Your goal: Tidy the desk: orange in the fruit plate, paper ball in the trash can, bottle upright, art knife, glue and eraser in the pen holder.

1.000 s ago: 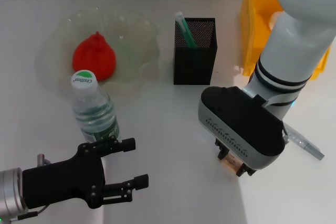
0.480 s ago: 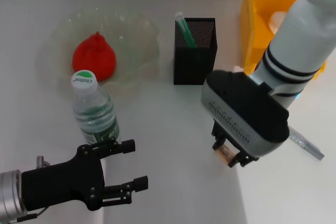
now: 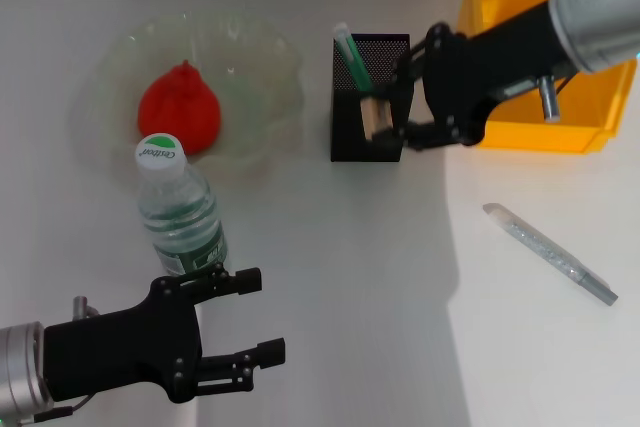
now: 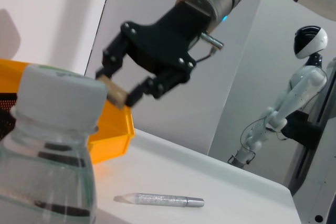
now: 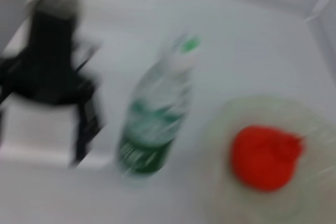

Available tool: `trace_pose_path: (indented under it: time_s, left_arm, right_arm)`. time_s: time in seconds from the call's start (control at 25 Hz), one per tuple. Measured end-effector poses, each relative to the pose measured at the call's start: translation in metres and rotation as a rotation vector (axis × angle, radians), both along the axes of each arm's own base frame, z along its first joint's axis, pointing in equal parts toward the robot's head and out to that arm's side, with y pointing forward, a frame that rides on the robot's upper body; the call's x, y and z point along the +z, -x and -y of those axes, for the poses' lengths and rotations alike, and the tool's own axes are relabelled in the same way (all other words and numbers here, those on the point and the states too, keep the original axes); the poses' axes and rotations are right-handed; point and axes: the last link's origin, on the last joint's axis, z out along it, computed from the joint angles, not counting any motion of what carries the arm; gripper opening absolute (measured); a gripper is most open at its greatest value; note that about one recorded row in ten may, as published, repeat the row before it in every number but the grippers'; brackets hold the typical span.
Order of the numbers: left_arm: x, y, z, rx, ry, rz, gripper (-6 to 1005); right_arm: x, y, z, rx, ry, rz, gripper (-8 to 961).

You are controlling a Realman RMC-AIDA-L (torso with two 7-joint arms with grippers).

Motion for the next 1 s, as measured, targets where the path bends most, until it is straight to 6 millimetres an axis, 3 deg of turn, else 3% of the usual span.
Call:
trace_pose_path:
  time_s: [0.16, 0.48, 0.72, 1.0]
  left_arm:
    - [0.0, -0.001, 0.0, -0.008, 0.007, -0.001, 842]
    - [0.0, -0.003, 0.001, -0.03, 0.021, 0.004, 842]
    - [-0.007, -0.008, -0.002, -0.05, 0.047, -0.003, 842]
    - [-0.005, -0.009, -0.003, -0.055, 0.053, -0.003, 842]
  right_arm:
    - [0.017, -0.01, -0.016, -0.156, -0.131, -0.269, 431]
    - [-0.001, -0.041, -0.036, -0.401, -0.249, -0.531, 448]
    - [-0.019, -0.048, -0.044, -0.534, -0.241, -0.558, 460]
    - [-0.03, -0.057, -0.039, -0.581, -0.215, -0.54, 475]
